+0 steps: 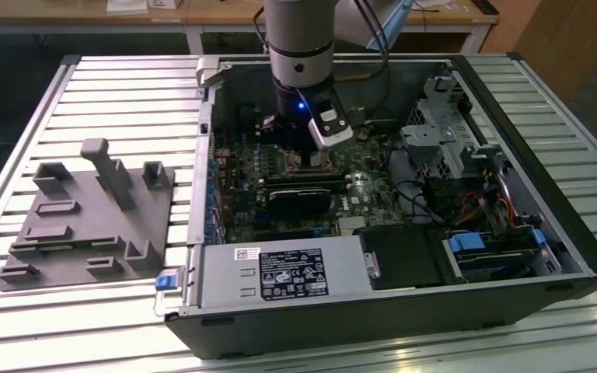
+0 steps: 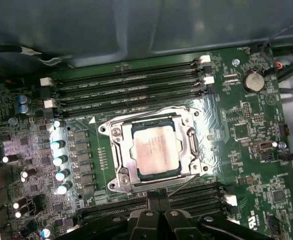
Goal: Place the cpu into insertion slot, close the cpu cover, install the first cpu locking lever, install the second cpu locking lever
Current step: 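Install the second cpu locking lever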
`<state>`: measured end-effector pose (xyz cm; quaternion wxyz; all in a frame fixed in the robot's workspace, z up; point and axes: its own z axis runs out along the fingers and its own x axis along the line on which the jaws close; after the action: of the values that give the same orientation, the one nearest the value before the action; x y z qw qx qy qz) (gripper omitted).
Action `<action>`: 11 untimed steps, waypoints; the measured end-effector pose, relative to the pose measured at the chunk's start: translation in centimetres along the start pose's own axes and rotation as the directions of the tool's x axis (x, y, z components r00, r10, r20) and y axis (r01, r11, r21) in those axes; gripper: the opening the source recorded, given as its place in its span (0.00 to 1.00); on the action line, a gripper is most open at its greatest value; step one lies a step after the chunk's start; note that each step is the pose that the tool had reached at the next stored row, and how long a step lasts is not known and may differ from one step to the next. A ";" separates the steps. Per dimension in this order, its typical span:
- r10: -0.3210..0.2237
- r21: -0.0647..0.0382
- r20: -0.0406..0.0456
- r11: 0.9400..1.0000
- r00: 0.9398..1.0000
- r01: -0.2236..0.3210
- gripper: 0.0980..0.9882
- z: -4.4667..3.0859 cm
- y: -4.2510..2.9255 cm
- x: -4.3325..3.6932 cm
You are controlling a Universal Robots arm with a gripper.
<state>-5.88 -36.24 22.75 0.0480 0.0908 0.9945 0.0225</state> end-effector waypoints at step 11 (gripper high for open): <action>-0.017 -0.031 -0.006 0.999 1.000 0.017 0.01 0.40 -1.40 0.45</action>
<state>-6.53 -37.52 22.24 0.0466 0.0817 0.9948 0.0378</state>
